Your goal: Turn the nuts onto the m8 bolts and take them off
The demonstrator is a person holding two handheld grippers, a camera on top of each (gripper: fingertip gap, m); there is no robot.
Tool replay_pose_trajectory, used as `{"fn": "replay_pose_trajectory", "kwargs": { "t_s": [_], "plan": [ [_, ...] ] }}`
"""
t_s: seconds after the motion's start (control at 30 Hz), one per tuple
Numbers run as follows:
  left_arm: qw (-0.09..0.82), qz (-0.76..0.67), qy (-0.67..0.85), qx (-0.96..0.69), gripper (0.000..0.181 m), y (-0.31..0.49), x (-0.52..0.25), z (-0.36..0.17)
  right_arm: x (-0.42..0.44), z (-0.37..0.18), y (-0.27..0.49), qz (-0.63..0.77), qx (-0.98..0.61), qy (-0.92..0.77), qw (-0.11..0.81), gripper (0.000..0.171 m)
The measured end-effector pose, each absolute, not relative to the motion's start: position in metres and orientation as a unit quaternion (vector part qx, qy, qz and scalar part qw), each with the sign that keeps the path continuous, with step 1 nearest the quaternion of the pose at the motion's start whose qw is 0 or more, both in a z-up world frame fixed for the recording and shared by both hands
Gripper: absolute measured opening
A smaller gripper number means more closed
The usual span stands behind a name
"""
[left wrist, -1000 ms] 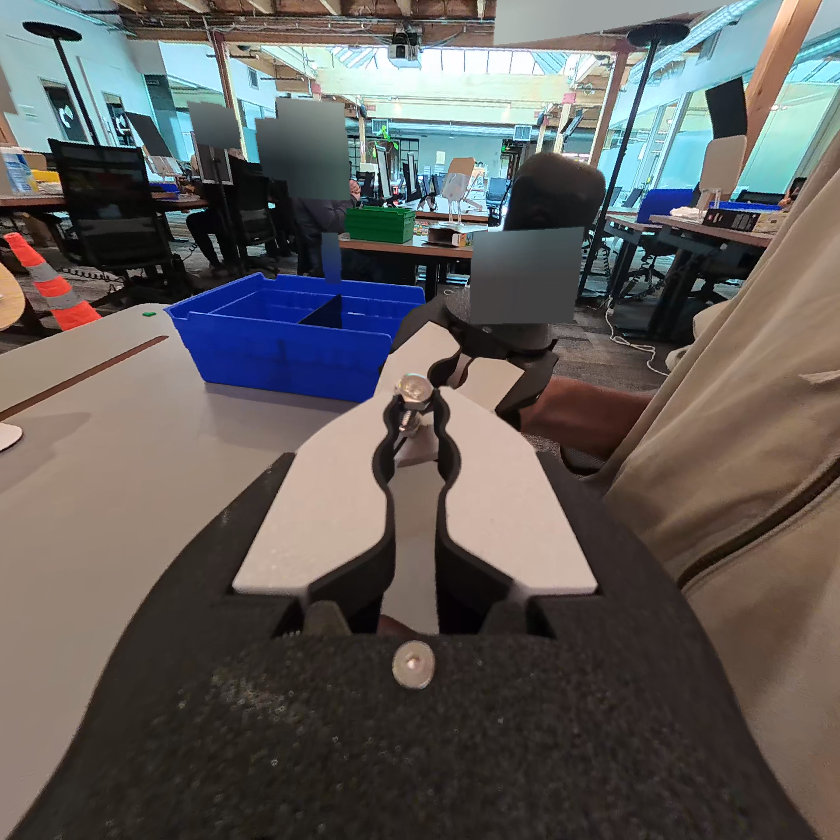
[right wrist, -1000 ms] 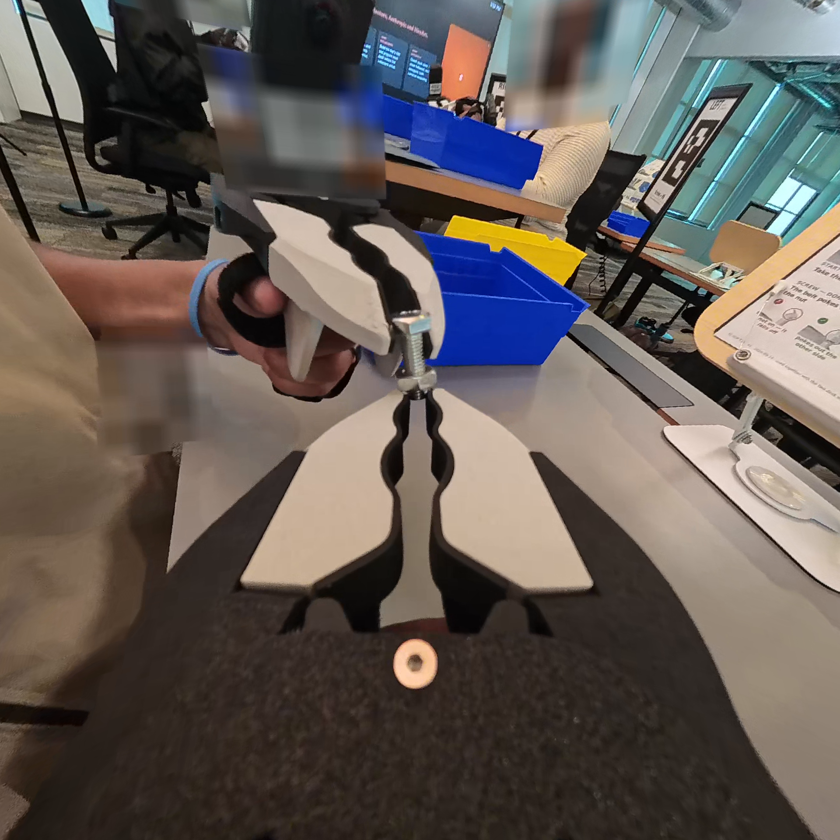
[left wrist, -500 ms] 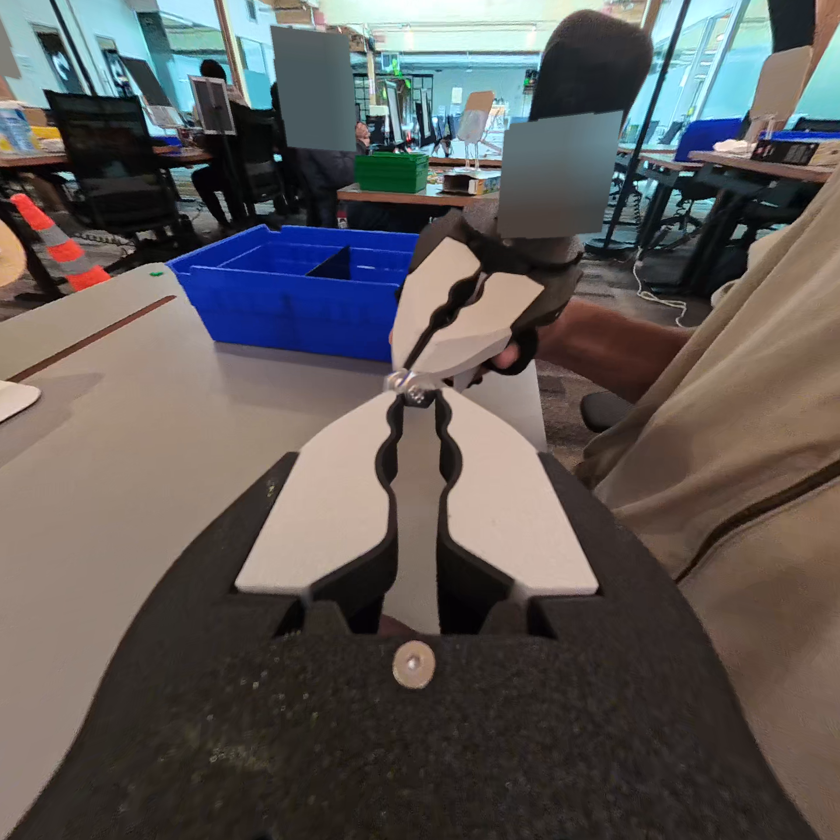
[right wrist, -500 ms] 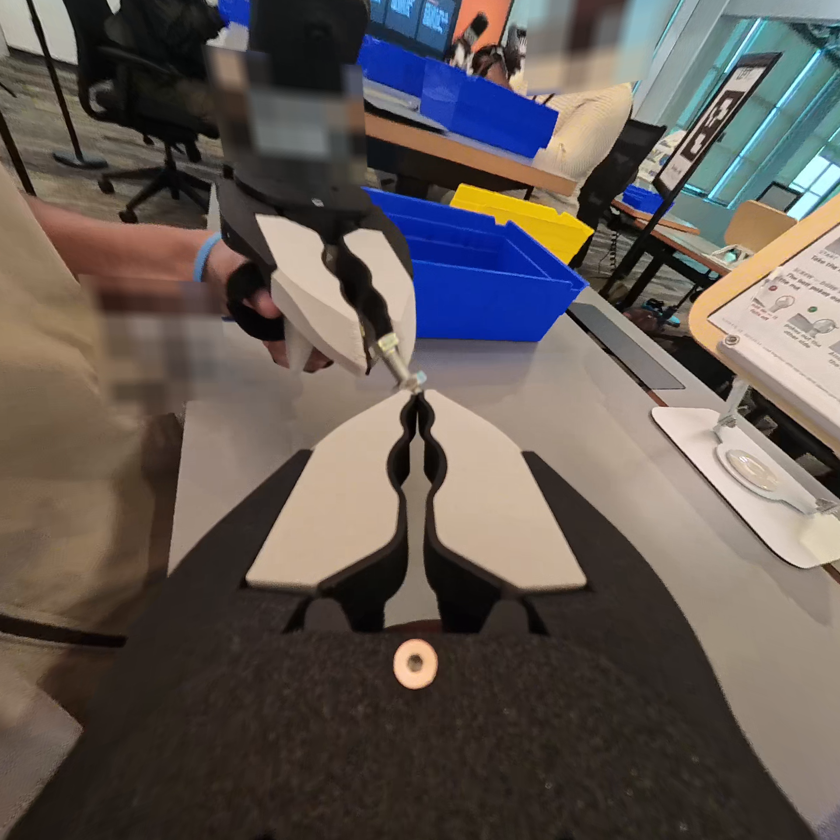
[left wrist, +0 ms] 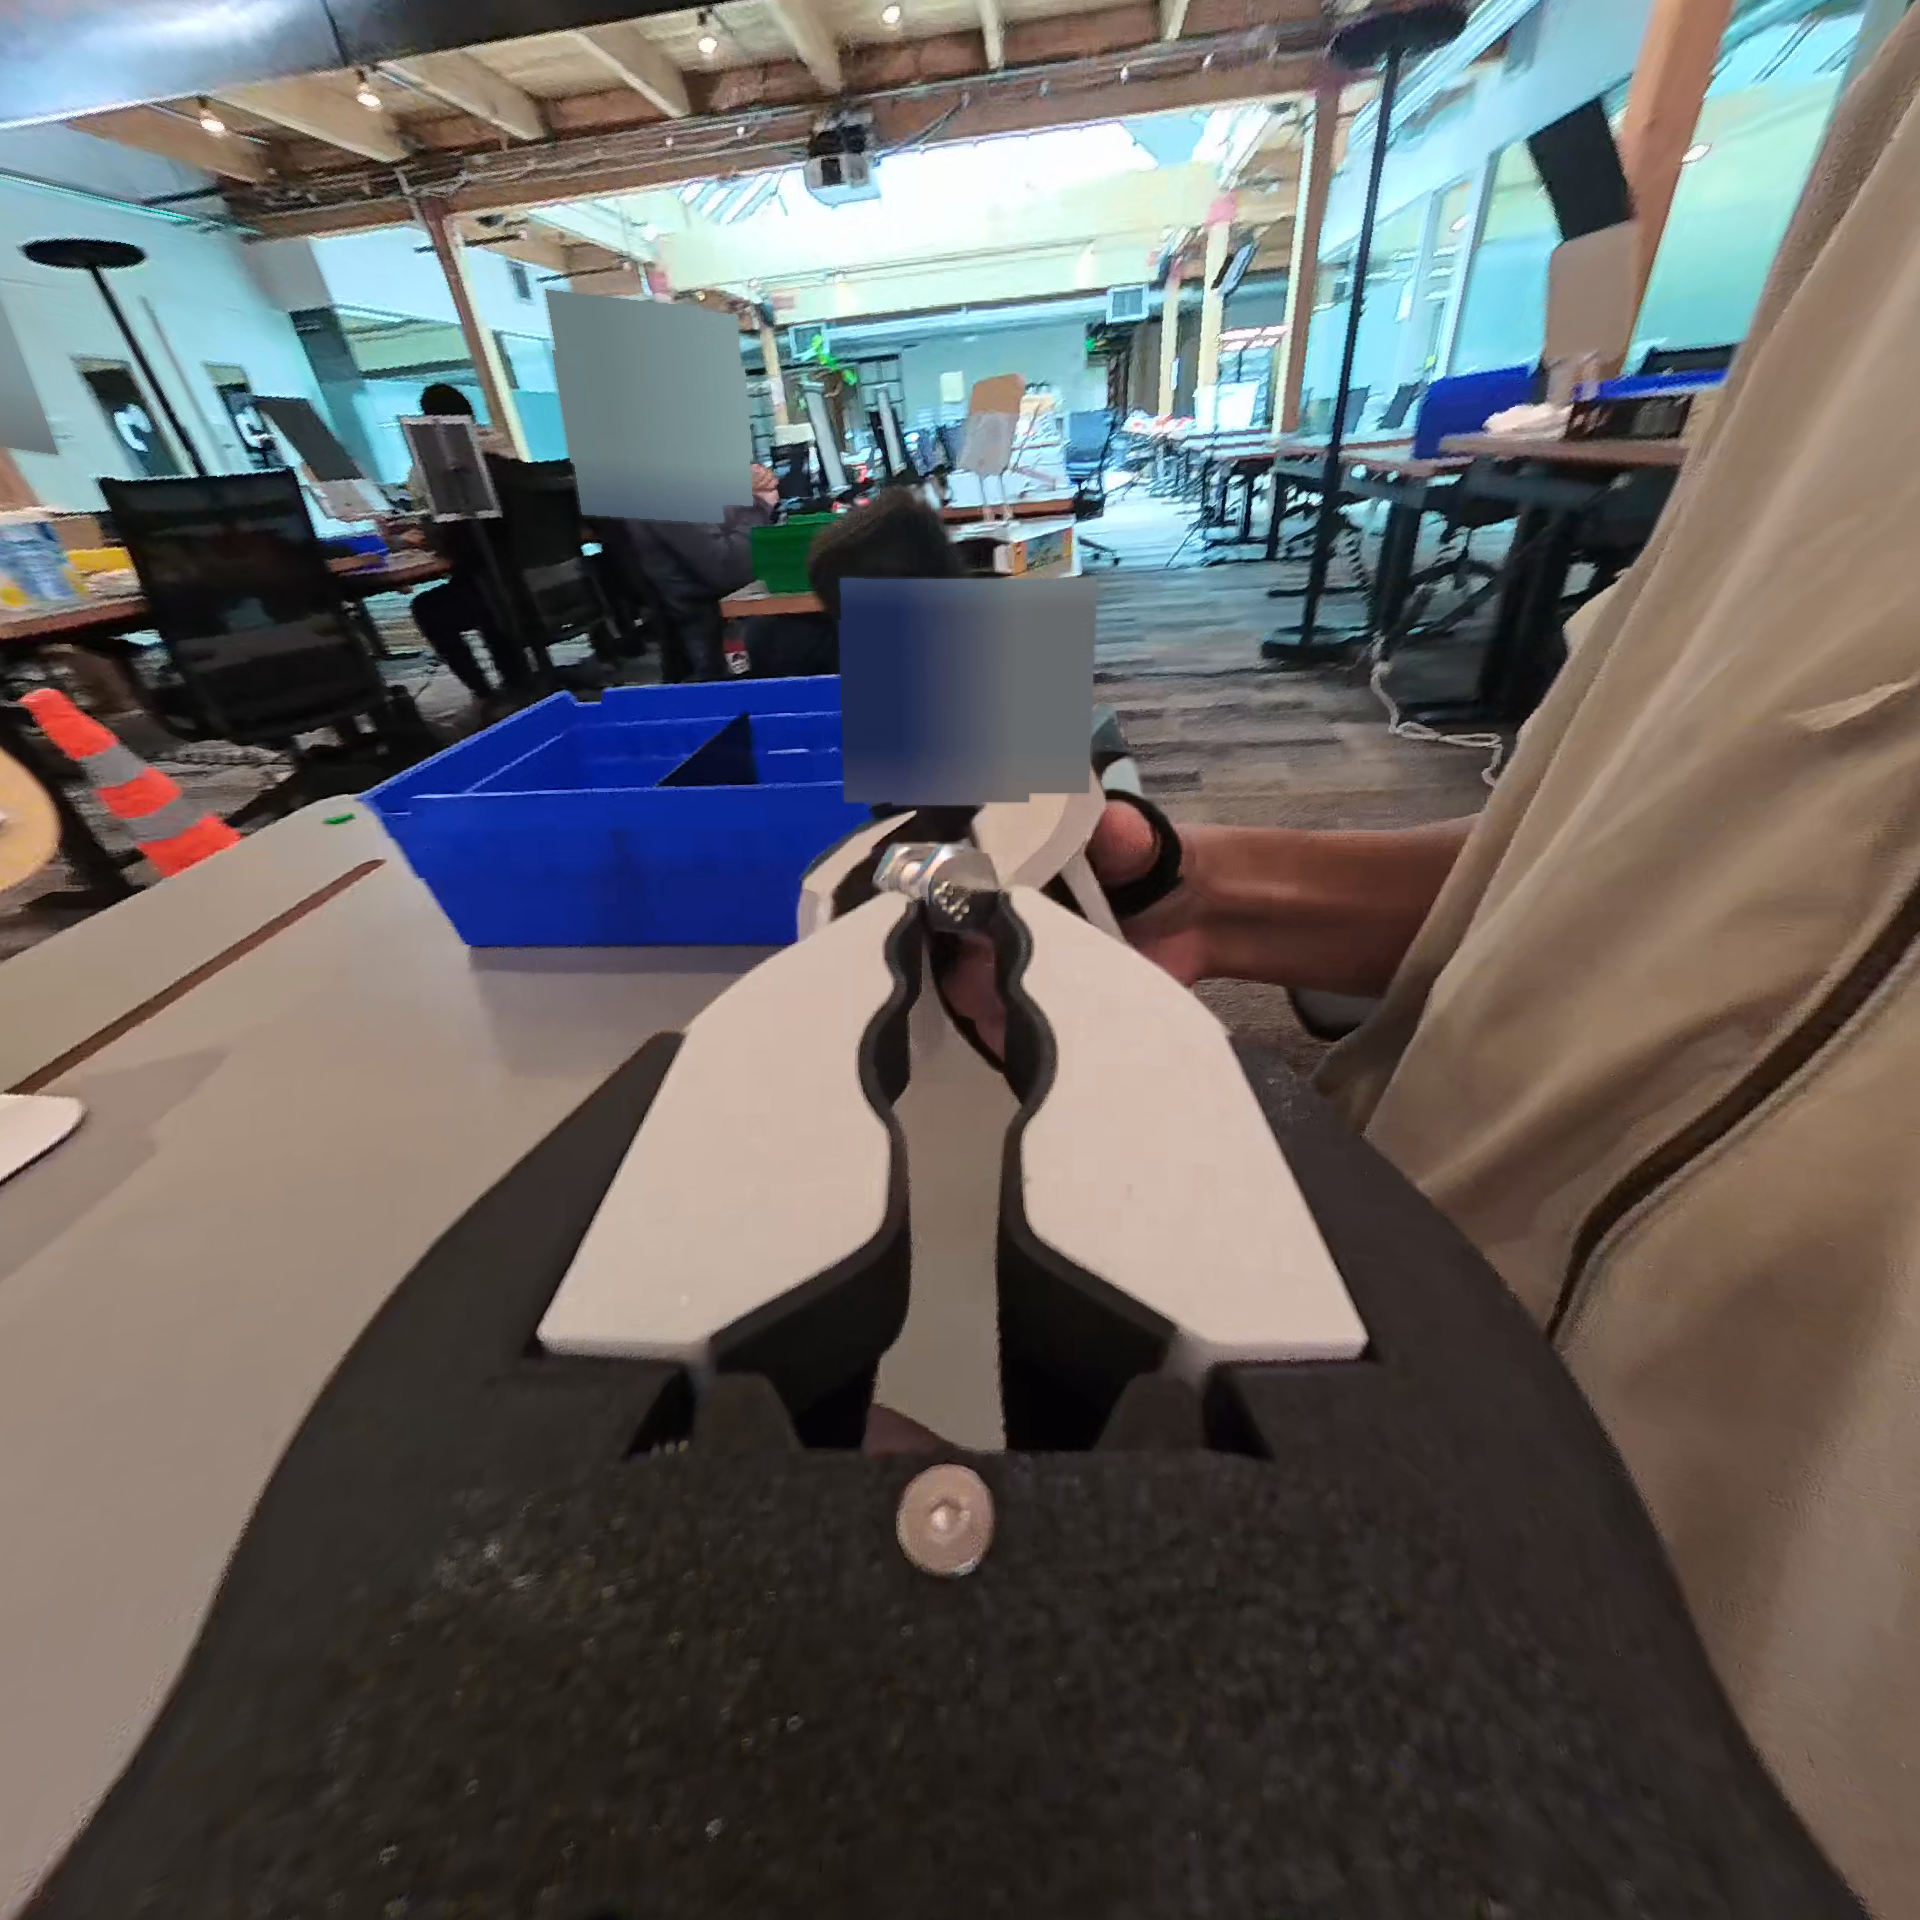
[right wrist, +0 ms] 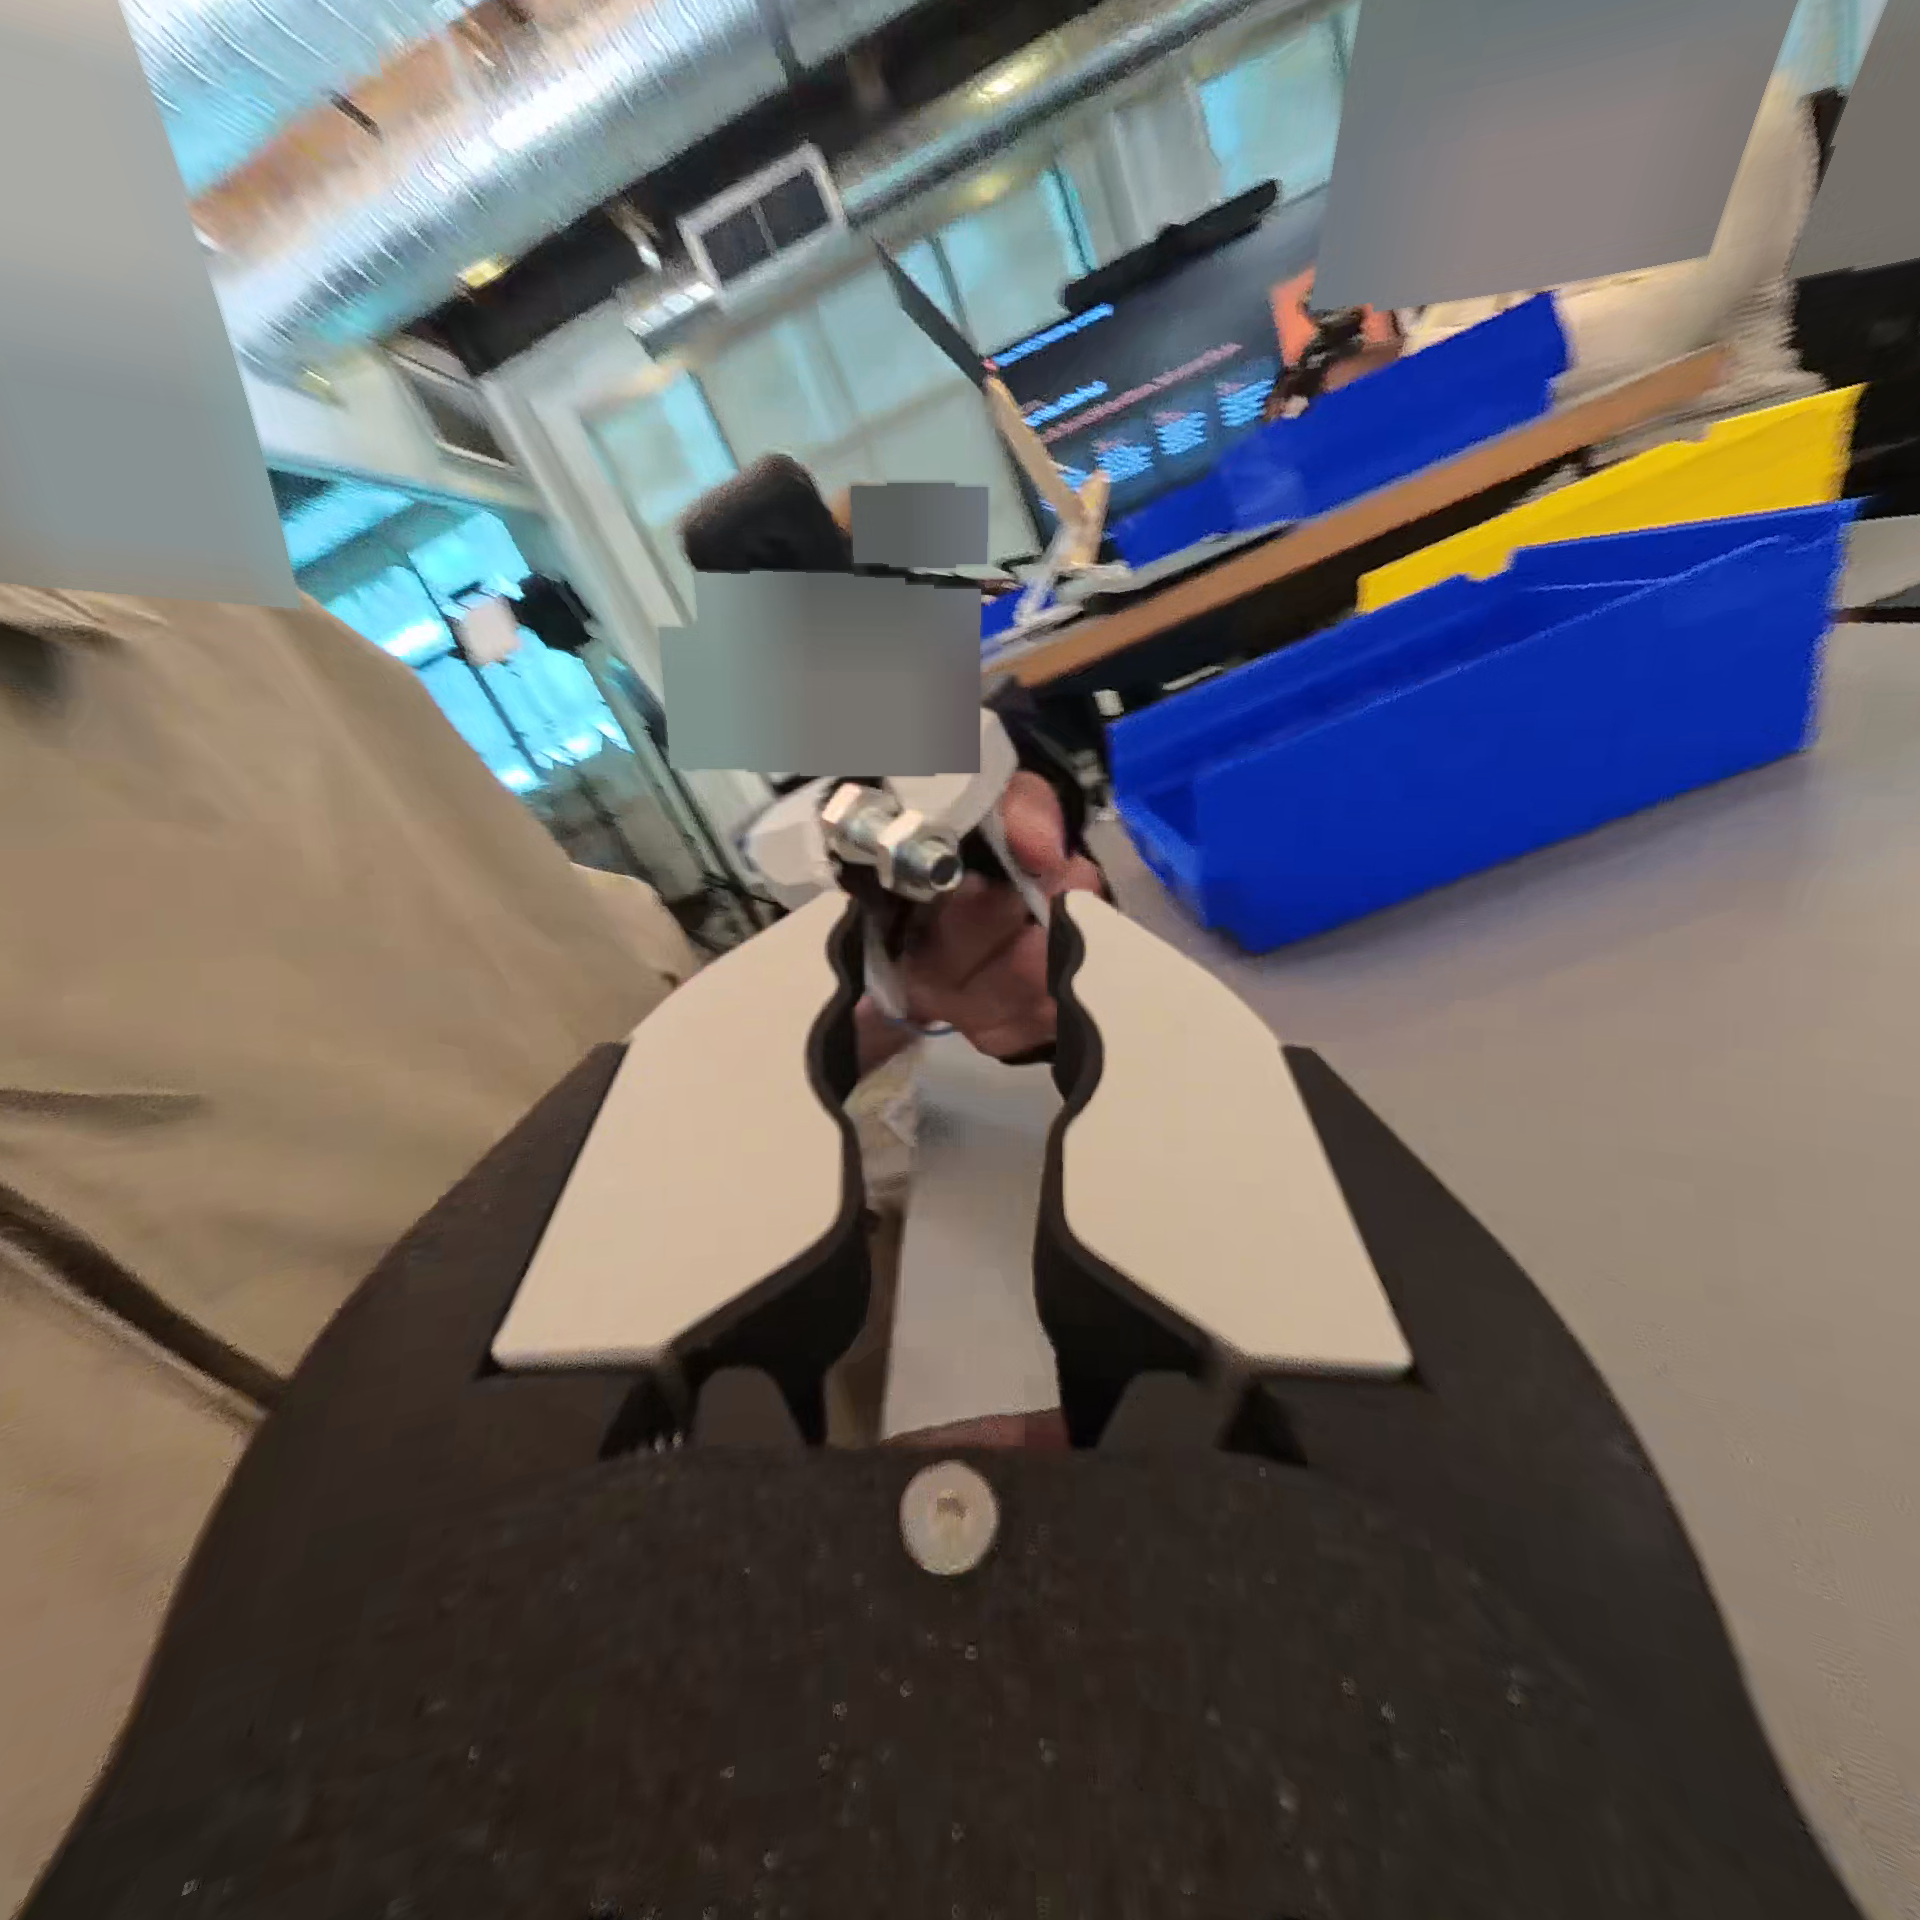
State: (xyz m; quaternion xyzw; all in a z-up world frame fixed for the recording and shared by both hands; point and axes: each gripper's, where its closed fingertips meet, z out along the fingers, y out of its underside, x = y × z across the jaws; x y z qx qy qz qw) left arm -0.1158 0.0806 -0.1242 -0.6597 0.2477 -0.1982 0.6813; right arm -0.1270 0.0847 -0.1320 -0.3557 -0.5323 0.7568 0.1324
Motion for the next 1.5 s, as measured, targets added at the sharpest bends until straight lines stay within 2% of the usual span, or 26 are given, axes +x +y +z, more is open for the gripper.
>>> {"fn": "replay_pose_trajectory", "kwargs": {
  "t_s": [0.07, 0.2, 0.5, 0.63, 0.73, 0.93, 1.2, 1.43, 1.5],
  "plan": [
    [0.68, -0.217, 0.25, -0.654, 0.013, 0.078, -0.116, -0.123, -0.124, -0.127, 0.079, 0.77, -0.339, -0.53, 0.107, 0.032],
    [0.665, -0.226, 0.261, -0.662, 0.013, 0.078, -0.115, -0.13, -0.127, -0.122, 0.082, 0.767, -0.331, -0.535, 0.127, 0.014],
    [0.644, -0.202, 0.245, -0.696, 0.015, 0.086, -0.124, -0.14, -0.133, -0.129, 0.09, 0.733, -0.348, -0.558, 0.173, 0.014],
    [0.638, -0.166, 0.225, -0.718, 0.034, 0.092, -0.132, -0.146, -0.138, -0.13, 0.101, 0.708, -0.364, -0.561, 0.224, 0.014],
    [0.647, -0.147, 0.211, -0.718, 0.04, 0.094, -0.137, -0.144, -0.141, -0.131, 0.106, 0.678, -0.373, -0.578, 0.259, 0.014],
    [0.634, -0.094, 0.228, -0.733, 0.037, 0.095, -0.14, -0.15, -0.145, -0.139, 0.103, 0.602, -0.374, -0.632, 0.313, 0.014],
    [0.527, -0.009, 0.314, -0.789, 0.035, 0.096, -0.142, -0.185, -0.148, -0.159, 0.096, 0.43, -0.329, -0.75, 0.38, 0.014],
    [0.492, 0.01, 0.343, -0.8, 0.031, 0.099, -0.141, -0.192, -0.151, -0.169, 0.09, 0.369, -0.303, -0.79, 0.384, 0.014],
    [0.493, 0.011, 0.342, -0.8, 0.023, 0.099, -0.141, -0.192, -0.15, -0.17, 0.091, 0.363, -0.304, -0.792, 0.385, 0.014]
  ]
}}
